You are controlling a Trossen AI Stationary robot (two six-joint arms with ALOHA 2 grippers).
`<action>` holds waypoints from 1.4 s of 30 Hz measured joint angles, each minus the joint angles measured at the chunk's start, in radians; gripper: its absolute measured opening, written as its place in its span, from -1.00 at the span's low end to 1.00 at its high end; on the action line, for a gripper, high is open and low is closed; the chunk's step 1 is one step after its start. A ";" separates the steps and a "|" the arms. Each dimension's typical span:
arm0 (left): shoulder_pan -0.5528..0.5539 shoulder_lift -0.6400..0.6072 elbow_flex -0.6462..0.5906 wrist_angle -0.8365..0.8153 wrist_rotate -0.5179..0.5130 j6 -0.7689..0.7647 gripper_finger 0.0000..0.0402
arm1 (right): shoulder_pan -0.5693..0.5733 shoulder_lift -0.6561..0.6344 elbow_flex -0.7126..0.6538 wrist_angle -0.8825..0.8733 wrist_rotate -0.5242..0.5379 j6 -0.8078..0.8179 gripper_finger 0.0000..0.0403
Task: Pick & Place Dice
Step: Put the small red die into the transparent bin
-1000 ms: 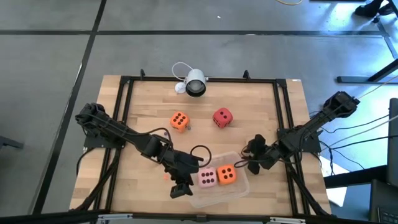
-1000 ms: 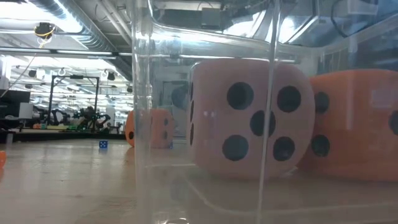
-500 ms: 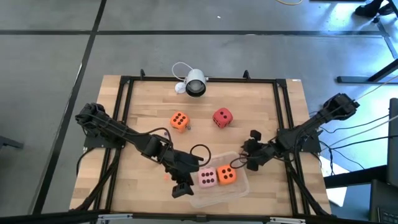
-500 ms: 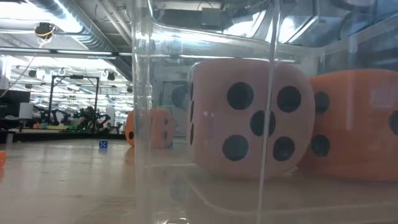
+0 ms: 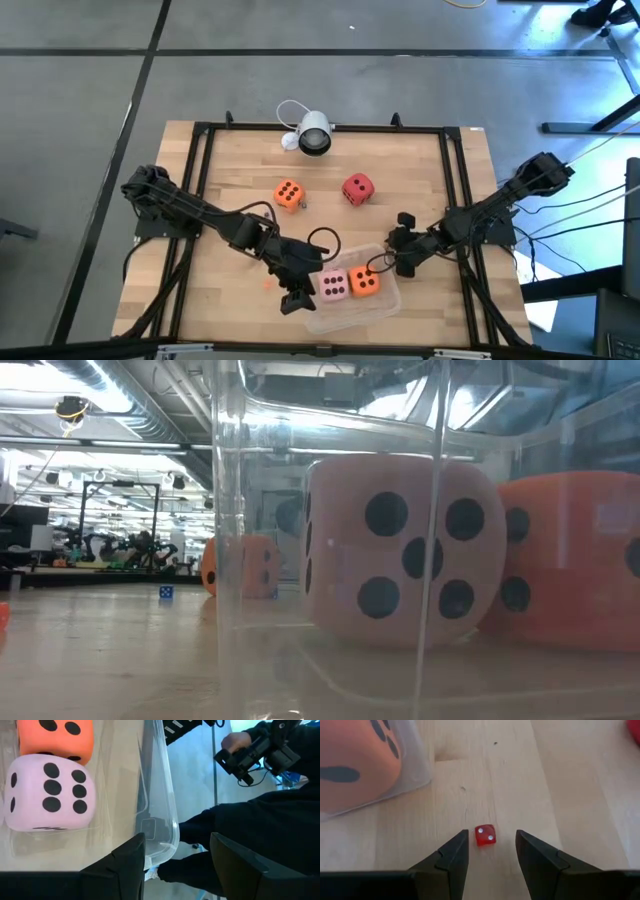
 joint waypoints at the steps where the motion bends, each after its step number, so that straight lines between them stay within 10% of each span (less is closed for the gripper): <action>1: 0.001 0.000 0.000 0.000 0.000 0.000 0.07 | 0.000 0.005 0.000 0.000 0.000 0.000 -0.20; 14: 0.004 0.000 0.000 0.016 0.000 -0.024 0.07 | -0.006 0.138 0.004 0.135 -0.010 0.007 -0.24; 23: 0.004 -0.002 0.000 0.016 0.001 -0.025 0.07 | -0.007 0.143 0.004 0.132 -0.009 0.010 -0.74; 42: 0.009 -0.036 0.000 0.014 -0.012 -0.024 0.07 | -0.007 0.104 0.000 0.058 0.015 0.155 -0.74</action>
